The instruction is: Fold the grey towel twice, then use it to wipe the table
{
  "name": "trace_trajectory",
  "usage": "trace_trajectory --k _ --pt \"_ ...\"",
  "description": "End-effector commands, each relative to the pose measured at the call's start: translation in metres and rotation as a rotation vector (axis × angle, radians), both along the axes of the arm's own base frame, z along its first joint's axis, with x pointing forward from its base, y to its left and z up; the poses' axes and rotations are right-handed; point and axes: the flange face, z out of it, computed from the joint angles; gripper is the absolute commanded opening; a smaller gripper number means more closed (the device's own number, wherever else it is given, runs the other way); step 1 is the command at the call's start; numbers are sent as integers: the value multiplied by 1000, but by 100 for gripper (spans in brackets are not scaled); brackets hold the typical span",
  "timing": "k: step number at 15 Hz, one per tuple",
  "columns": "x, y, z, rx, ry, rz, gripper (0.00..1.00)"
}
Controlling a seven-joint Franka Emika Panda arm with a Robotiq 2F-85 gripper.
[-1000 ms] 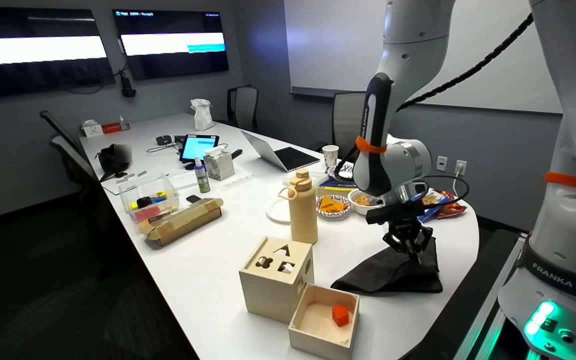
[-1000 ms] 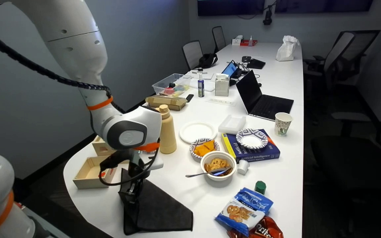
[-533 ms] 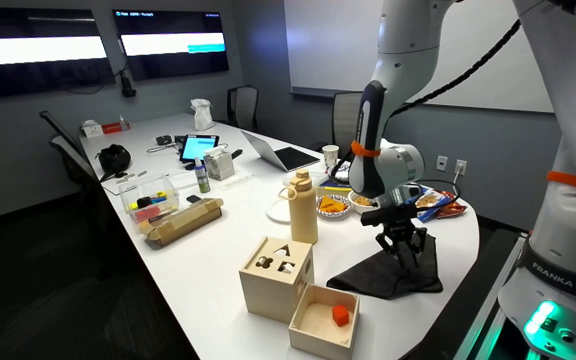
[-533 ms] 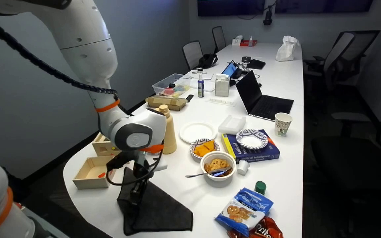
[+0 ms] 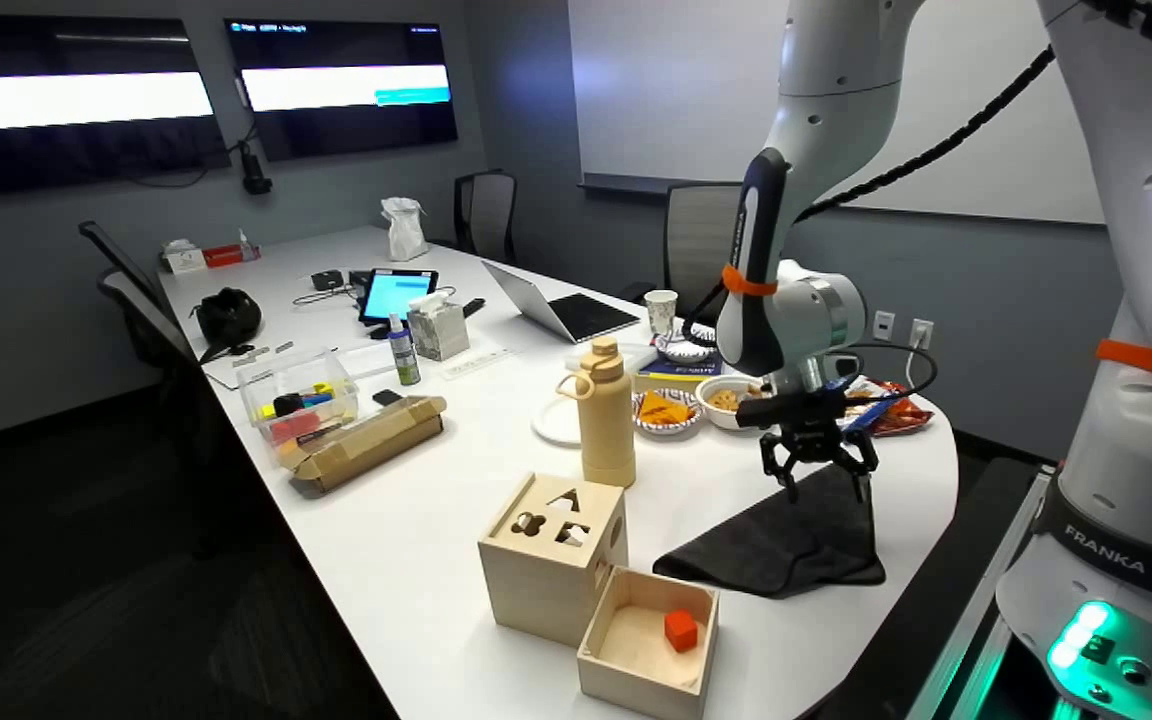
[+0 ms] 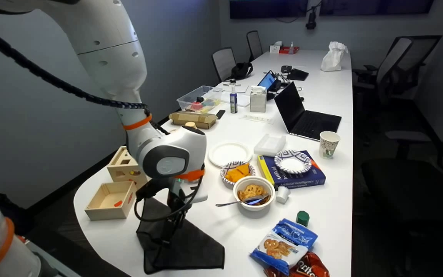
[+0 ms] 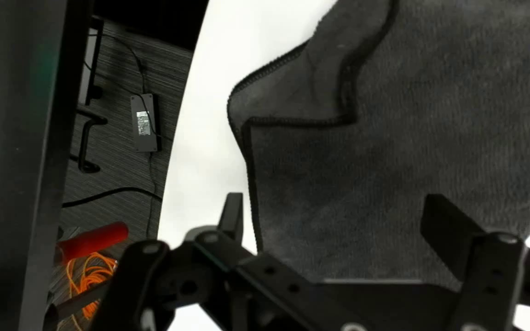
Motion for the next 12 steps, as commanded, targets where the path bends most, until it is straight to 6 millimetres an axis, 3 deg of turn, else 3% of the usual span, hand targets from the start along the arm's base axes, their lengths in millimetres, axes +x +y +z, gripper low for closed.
trace_trajectory --k 1,5,12 --pt "2 -38 17 23 -82 -103 100" --pt "7 -75 14 -7 -124 -210 100" --pt "13 -103 -1 -126 -140 -305 100"
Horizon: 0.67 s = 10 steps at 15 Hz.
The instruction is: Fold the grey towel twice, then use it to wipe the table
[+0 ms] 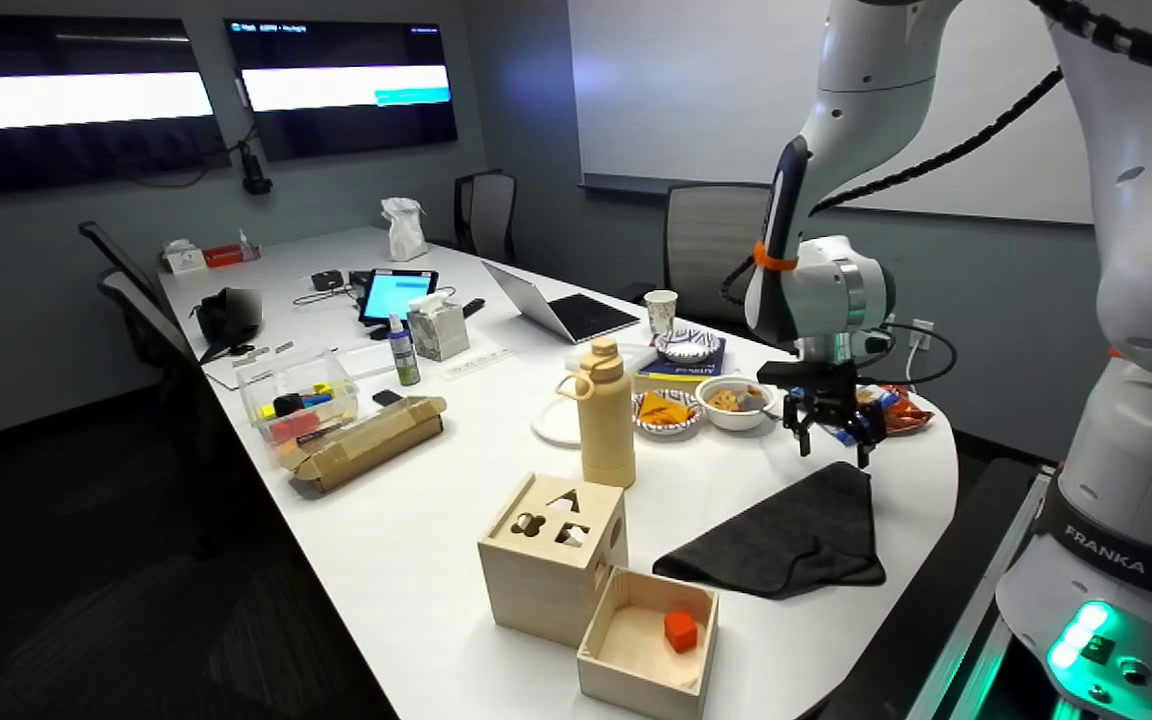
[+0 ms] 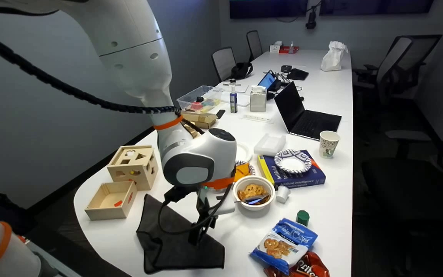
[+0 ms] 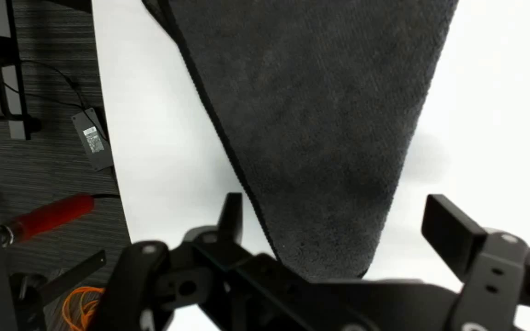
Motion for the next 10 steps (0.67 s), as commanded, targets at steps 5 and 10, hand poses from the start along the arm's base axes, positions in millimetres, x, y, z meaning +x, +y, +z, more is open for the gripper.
trace_trajectory --k 5,10 --pt "0 -24 -28 -128 37 -98 100" --pt "-1 -29 -44 -163 61 -123 75"
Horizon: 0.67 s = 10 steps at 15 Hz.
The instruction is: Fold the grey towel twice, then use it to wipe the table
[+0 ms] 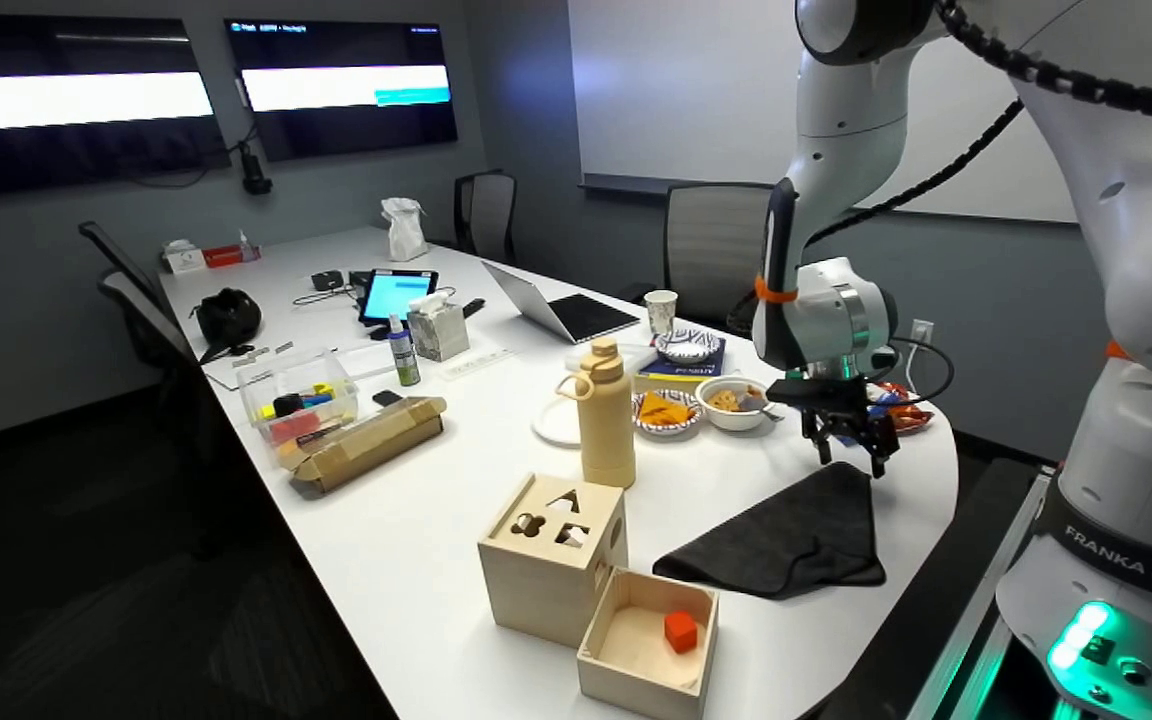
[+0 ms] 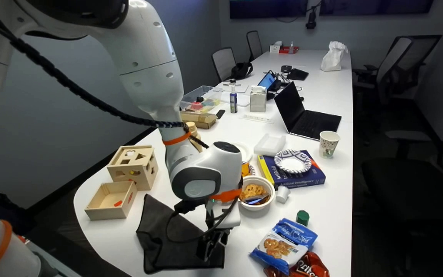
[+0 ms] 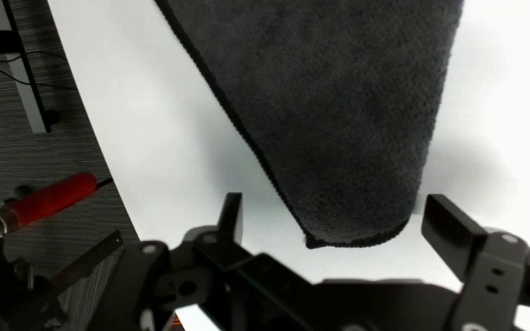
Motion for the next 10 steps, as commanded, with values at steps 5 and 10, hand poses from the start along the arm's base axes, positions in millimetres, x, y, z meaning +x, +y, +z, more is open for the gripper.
trace_trajectory --k 5,10 --pt "7 -1 -19 -52 13 -17 42" --pt "2 -8 -10 -71 15 -40 4"
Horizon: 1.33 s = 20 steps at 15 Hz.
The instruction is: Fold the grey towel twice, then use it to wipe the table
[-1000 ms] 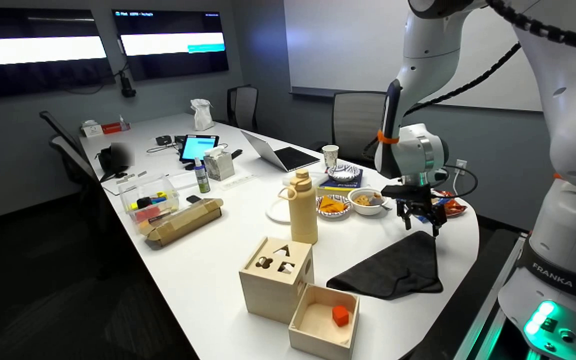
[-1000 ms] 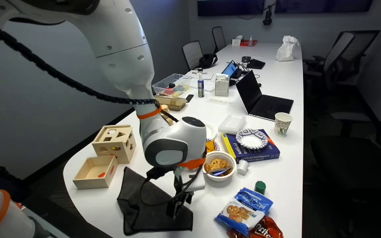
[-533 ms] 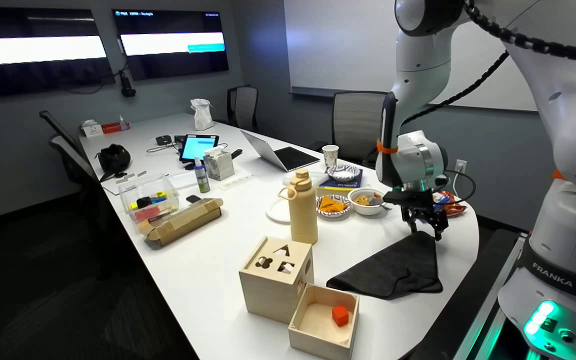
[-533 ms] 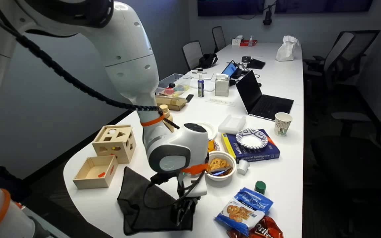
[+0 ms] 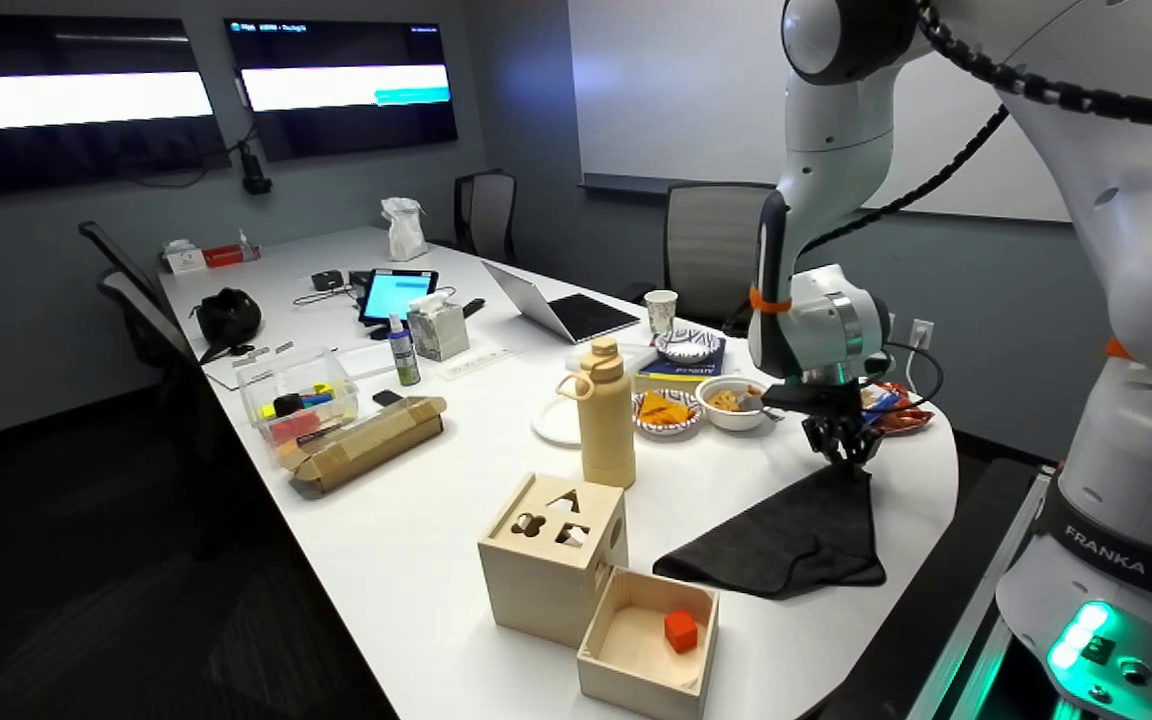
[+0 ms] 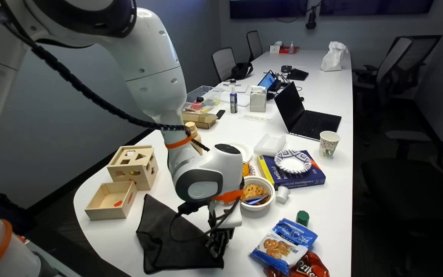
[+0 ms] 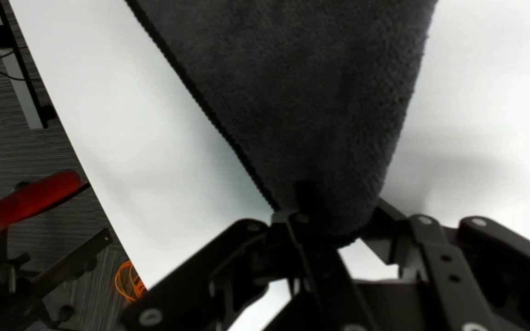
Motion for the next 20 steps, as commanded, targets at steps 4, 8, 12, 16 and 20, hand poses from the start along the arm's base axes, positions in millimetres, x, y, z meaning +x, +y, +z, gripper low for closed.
trace_trajectory --k 4,8,12,16,20 --pt "-11 -10 27 -37 -10 -26 0" --pt "-11 -4 52 -14 -33 6 1" --pt "-3 17 79 69 -72 88 1" --pt "10 52 104 215 -88 210 1" --pt "23 88 114 366 -43 314 1"
